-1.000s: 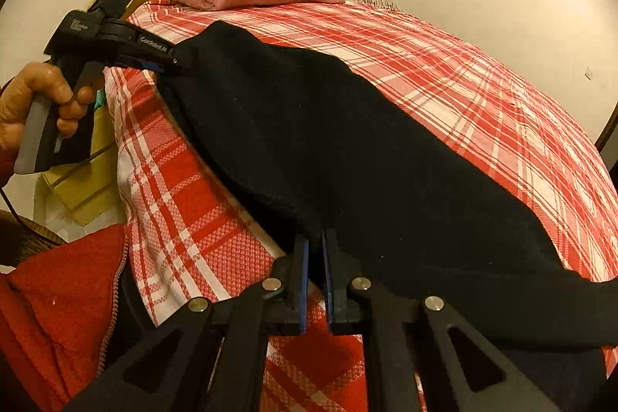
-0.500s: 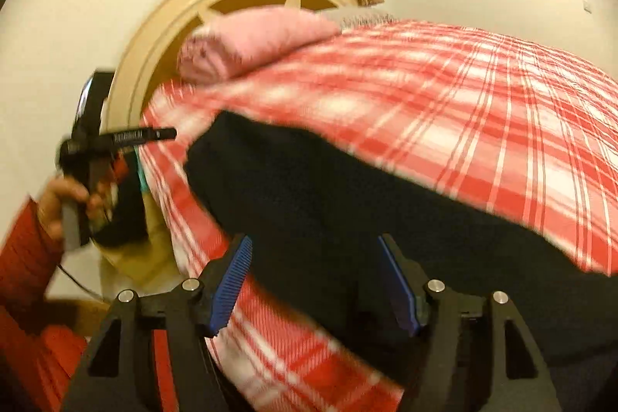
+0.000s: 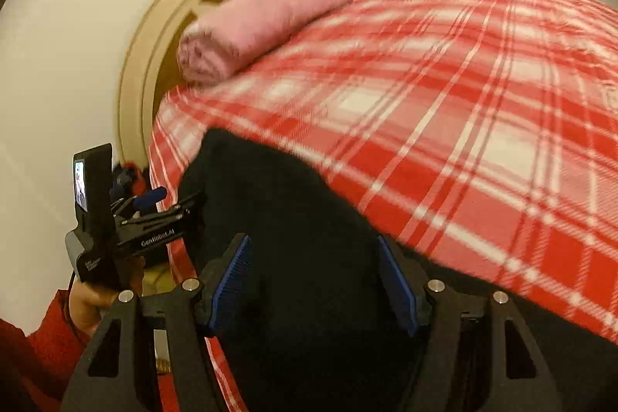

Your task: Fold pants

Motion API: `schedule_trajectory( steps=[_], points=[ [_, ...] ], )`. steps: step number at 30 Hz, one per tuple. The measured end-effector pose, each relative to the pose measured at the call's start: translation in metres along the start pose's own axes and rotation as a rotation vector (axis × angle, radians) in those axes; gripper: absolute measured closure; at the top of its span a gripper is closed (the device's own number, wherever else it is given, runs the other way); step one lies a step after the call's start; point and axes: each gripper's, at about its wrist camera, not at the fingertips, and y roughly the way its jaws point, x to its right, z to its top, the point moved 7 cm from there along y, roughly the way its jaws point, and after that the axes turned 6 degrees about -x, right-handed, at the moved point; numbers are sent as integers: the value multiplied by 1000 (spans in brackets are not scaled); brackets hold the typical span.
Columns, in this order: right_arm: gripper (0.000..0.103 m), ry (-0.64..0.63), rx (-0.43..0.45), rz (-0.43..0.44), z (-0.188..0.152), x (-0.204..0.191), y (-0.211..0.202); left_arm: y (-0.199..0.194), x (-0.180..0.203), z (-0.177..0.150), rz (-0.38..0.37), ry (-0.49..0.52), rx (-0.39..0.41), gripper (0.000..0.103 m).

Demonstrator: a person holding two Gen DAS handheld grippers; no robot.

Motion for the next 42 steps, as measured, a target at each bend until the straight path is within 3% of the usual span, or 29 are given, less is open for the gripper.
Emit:
schedule_trajectory(
  steps=[5,11,16,18,22,28,34,39,42],
  points=[
    [36,-71,-62,23,-16,-10,5,-6,-7,-2,-27,-26,12,14],
    [36,-31,-59,121,2,-6,13,-29,5,33,-71,-41,132,14],
    [34,7,-59,124,11,-5,29,4,19,14,-87,-40,13,14],
    [34,-16,-75,133,6,-10,28,1,17,5,-89,-60,47,12],
    [34,-26,-22,39,11,7,7,6,11,2,-126,-93,21,4],
    [34,-29,-102,66,3,22,7,6,11,3,-116,-87,18,0],
    [34,-59,-192,264,-15,-4,10,7,9,3,-116,-94,13,0],
    [34,1,-110,189,7,13,16,7,9,3,-117,-101,8,0],
    [34,78,-127,284,13,12,29,7,8,2,-119,-106,4,0]
  ],
)
